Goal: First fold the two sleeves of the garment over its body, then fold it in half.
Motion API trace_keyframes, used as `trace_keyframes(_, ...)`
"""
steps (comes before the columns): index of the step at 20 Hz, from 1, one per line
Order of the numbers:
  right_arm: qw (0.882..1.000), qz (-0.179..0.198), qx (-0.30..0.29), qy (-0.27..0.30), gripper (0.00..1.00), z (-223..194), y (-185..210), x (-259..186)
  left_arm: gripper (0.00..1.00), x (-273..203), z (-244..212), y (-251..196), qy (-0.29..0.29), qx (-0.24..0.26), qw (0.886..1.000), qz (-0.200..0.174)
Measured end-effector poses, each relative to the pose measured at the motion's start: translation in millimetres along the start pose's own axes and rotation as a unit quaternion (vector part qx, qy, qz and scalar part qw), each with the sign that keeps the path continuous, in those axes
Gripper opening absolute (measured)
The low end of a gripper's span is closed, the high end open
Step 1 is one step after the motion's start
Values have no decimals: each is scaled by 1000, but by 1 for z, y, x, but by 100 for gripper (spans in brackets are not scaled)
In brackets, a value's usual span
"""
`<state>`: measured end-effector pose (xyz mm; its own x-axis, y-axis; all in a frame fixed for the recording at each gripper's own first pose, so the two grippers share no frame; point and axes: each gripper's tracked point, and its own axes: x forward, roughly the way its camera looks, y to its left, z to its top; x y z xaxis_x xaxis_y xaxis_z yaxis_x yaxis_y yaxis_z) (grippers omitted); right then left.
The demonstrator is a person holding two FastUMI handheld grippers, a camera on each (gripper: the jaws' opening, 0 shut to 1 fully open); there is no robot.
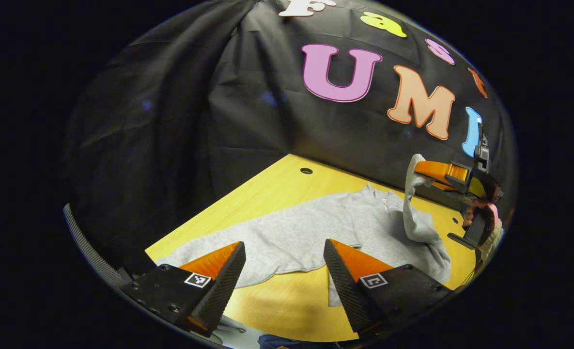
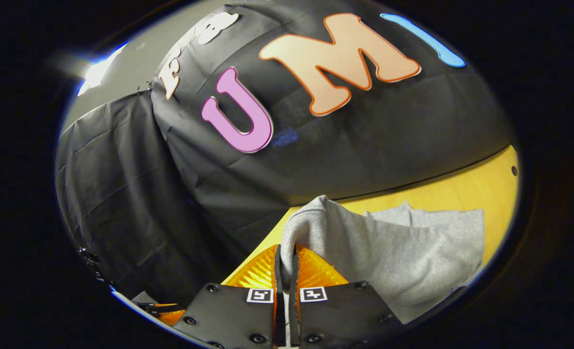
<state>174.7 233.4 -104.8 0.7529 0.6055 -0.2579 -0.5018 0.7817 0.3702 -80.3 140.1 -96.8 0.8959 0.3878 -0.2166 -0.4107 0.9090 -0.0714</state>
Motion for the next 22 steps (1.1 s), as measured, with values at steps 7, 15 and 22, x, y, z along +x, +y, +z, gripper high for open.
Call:
trace_keyframes(7,998,-11,-20,52,14,-52,5,42,95,4,-39,70,30,-7,997,64)
trace_keyframes(15,997,-30,-57,49,97,-54,2,31,95,29,-82,125,71,-14,991,113)
trace_keyframes(22,992,-61,-108,23,97,-33,-3,-1,95,45,-106,138,107,-2,986,130)
